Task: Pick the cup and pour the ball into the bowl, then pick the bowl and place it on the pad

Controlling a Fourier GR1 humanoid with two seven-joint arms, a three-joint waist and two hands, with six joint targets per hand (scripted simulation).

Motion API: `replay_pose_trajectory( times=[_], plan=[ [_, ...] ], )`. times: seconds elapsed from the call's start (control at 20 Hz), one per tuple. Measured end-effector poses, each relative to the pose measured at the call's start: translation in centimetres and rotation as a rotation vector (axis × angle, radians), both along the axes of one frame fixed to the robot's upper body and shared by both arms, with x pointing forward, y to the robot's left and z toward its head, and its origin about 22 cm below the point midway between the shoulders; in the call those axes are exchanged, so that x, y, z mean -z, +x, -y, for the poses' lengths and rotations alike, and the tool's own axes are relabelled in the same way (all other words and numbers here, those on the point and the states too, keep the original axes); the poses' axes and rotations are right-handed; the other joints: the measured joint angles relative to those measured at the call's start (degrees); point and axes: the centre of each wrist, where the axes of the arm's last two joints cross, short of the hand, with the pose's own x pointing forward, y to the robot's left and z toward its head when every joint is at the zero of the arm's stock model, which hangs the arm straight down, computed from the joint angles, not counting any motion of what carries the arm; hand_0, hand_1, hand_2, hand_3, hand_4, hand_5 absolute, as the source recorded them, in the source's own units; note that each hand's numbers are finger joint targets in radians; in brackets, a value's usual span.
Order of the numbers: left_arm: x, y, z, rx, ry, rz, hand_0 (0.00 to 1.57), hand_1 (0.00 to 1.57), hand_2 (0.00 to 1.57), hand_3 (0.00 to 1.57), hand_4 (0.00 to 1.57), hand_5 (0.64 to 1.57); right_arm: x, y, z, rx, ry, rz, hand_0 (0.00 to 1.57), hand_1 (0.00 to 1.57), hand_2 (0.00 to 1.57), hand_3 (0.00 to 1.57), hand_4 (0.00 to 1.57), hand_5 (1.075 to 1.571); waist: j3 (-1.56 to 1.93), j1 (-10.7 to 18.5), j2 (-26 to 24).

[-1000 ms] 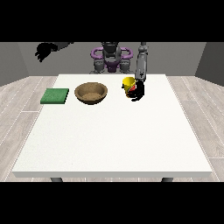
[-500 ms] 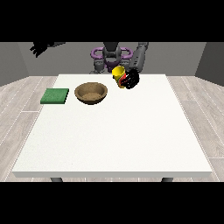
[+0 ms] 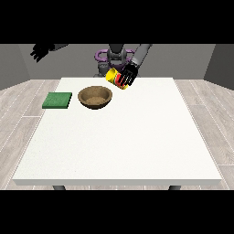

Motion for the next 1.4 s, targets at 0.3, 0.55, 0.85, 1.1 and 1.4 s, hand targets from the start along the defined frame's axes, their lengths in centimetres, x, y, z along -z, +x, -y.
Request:
replay_pose_trajectory(
  times=[0.3, 0.55, 0.85, 1.1, 1.4],
  plan=[
    [-2.9, 1.5, 3.9, 0.008, 0.253, 0.010, 1.33, 1.33, 1.57, 1.57, 1.41, 1.554, 0.7, 0.3, 0.9, -0.026, 0.008, -0.027, 0.00, 0.00, 0.00, 0.15, 0.70, 1.559, -0.04, -0.59, -0.84],
    [-4.8, 2.2, 6.0, -0.008, 0.497, 0.066, 1.47, 1.47, 1.57, 1.57, 1.10, 1.570, 0.4, 1.3, 1.0, -0.029, 0.005, -0.018, 0.00, 0.00, 0.00, 0.25, 0.70, 1.556, -0.08, -1.11, -0.77],
    [-6.4, 2.1, 8.3, -0.030, 0.763, 0.111, 0.41, 0.41, 1.34, 1.55, 1.02, 1.571, 1.0, 2.8, -0.8, -0.058, 0.021, -0.023, 0.00, 0.00, 0.00, 0.33, 0.69, 1.553, -0.11, -2.68, -0.97],
    [-6.6, 0.8, 9.9, 0.010, 0.900, 0.092, 0.17, 0.17, 1.19, 1.57, 1.13, 1.570, 1.6, 3.4, -2.0, -0.073, 0.022, -0.023, 0.00, 0.00, 0.00, 0.27, 0.69, 1.548, -0.14, -3.51, -1.33],
    [-7.7, -0.3, 10.9, 0.056, 0.899, 0.074, 0.32, 0.32, 1.50, 1.54, 1.11, 1.570, 1.9, 3.2, -1.8, -0.042, 0.023, -0.066, 0.00, 0.00, 0.00, 0.18, 0.74, 1.553, -0.20, -1.04, -3.51]
  ],
)
